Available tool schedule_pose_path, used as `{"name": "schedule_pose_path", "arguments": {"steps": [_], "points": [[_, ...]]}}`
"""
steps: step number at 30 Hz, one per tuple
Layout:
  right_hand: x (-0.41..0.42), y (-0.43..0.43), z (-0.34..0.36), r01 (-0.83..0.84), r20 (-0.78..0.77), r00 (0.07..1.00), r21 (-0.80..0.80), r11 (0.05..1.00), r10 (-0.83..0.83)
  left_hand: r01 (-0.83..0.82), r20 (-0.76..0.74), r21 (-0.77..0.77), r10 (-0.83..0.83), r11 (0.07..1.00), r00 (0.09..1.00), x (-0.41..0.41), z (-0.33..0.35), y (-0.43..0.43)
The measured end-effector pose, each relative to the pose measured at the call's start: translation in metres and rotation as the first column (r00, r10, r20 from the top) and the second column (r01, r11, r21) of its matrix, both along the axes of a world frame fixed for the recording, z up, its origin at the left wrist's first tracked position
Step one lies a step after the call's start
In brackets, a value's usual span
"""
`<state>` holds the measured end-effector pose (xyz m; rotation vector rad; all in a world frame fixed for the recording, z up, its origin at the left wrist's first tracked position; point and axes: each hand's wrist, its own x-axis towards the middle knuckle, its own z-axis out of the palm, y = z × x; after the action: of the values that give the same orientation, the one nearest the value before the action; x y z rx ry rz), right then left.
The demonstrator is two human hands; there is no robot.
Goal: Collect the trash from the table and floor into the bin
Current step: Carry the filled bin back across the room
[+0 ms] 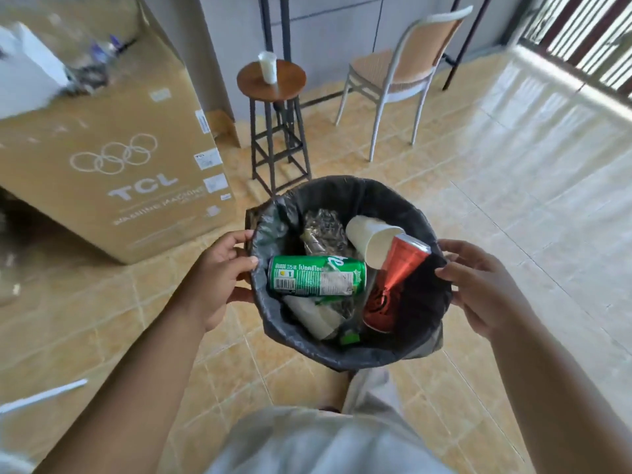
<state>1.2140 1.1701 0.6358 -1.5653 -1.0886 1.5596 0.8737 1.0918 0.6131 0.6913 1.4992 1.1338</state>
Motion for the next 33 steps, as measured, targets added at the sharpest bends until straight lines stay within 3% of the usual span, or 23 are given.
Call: {"name": "schedule_pose_path", "arguments": {"steps": [9, 18, 26, 33], "points": [[-0.069, 0.115, 0.011, -0.312, -0.028, 0.949, 0.038, 0.949, 0.313, -0.301, -0.001, 0.009, 0.301, 0.954, 0.954, -0.035, 0.007, 0.017], [-0.169, 0.213, 0.004, -0.601, -0.089, 0.792, 0.065, 0.797, 0.604, -0.557, 0.055, 0.012, 0.556, 0.83, 0.829, -0.065, 0.006, 0.018], [-0.318, 0.222, -0.008, -0.772, -0.066, 0.632, 0.036, 0.635, 0.772, -0.721, 0.077, 0.017, 0.719, 0.692, 0.691, -0.159, -0.004, -0.017], [-0.469, 0.185, -0.002, -0.837, -0.029, 0.545, 0.038, 0.546, 0.838, -0.79, 0.076, 0.036, 0.786, 0.612, 0.613, -0.271, -0.004, -0.07]]}}
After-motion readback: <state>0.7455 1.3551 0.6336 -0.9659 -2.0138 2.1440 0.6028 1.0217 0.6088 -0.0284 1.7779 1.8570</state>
